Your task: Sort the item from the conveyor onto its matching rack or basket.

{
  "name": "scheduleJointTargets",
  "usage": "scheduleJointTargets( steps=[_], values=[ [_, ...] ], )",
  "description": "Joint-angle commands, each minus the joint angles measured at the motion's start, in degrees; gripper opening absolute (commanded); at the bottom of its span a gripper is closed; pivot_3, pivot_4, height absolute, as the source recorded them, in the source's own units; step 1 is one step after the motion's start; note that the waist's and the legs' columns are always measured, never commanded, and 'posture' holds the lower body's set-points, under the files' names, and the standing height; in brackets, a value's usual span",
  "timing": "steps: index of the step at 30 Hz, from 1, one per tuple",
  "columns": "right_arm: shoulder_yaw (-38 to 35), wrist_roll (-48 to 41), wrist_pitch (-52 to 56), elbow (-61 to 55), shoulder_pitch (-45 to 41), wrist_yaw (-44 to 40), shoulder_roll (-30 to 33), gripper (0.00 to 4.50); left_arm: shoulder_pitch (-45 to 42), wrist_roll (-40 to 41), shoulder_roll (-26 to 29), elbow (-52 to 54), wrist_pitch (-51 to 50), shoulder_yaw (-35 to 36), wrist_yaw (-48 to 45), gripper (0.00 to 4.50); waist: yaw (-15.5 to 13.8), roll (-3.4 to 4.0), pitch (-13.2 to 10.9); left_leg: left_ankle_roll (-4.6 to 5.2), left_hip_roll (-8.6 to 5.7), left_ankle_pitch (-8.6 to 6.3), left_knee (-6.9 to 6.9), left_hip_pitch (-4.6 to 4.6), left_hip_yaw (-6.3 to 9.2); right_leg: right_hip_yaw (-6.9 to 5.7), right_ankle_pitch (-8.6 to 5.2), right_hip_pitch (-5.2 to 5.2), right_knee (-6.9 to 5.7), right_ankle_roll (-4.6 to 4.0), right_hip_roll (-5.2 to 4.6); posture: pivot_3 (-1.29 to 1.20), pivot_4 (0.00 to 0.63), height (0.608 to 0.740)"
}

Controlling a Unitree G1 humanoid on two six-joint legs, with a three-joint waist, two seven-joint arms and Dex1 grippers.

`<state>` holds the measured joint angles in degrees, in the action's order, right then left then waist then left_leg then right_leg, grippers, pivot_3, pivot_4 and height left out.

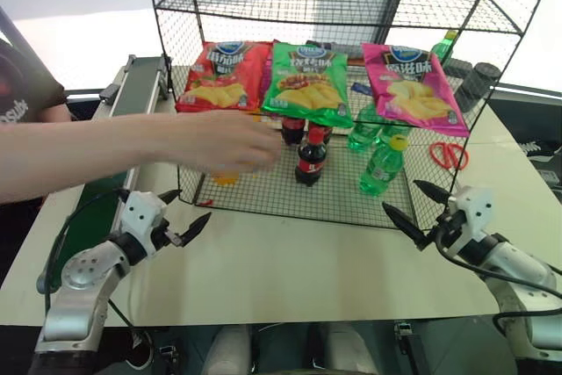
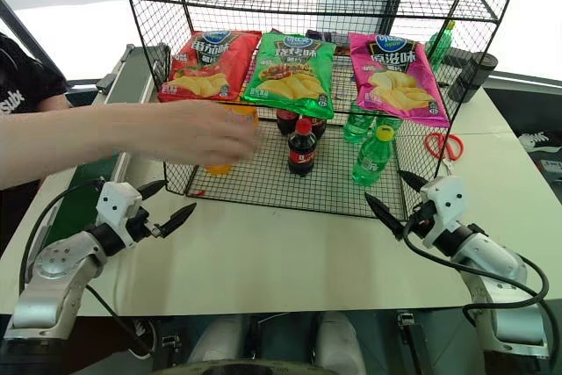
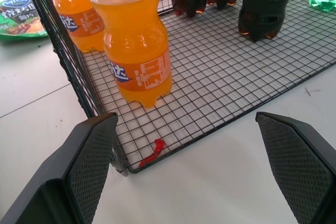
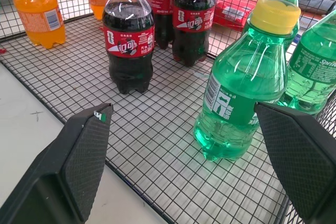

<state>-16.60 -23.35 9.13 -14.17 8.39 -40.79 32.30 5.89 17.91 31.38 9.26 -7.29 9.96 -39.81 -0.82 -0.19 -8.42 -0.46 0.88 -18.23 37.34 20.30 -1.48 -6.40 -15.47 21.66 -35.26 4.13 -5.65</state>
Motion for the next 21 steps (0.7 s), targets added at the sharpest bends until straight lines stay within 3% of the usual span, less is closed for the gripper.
scheduleJointTargets(
  steps=[1,21],
  values=[
    [-0.7,-0.7,-0.6,-1.9,-0.5,0.2,-0.1,4.47,-0.3,-0.1,0.0,1.3,0.9,0.3,0.1,4.50,0.0,0.00,0.0,0.00,0.00,0.00,0.00,0.00,0.00,0.00,0.00,0.00,0.00,0.00,0.00,0.00,0.150,0.724],
    [-0.3,-0.6,-0.6,-1.6,-1.1,0.1,-0.2,4.47,-0.8,-0.6,-0.7,0.7,1.1,-0.1,0.4,4.50,0.0,0.00,0.0,0.00,0.00,0.00,0.01,0.00,0.00,0.00,0.00,0.00,0.00,0.00,0.00,0.00,0.150,0.724]
  ],
)
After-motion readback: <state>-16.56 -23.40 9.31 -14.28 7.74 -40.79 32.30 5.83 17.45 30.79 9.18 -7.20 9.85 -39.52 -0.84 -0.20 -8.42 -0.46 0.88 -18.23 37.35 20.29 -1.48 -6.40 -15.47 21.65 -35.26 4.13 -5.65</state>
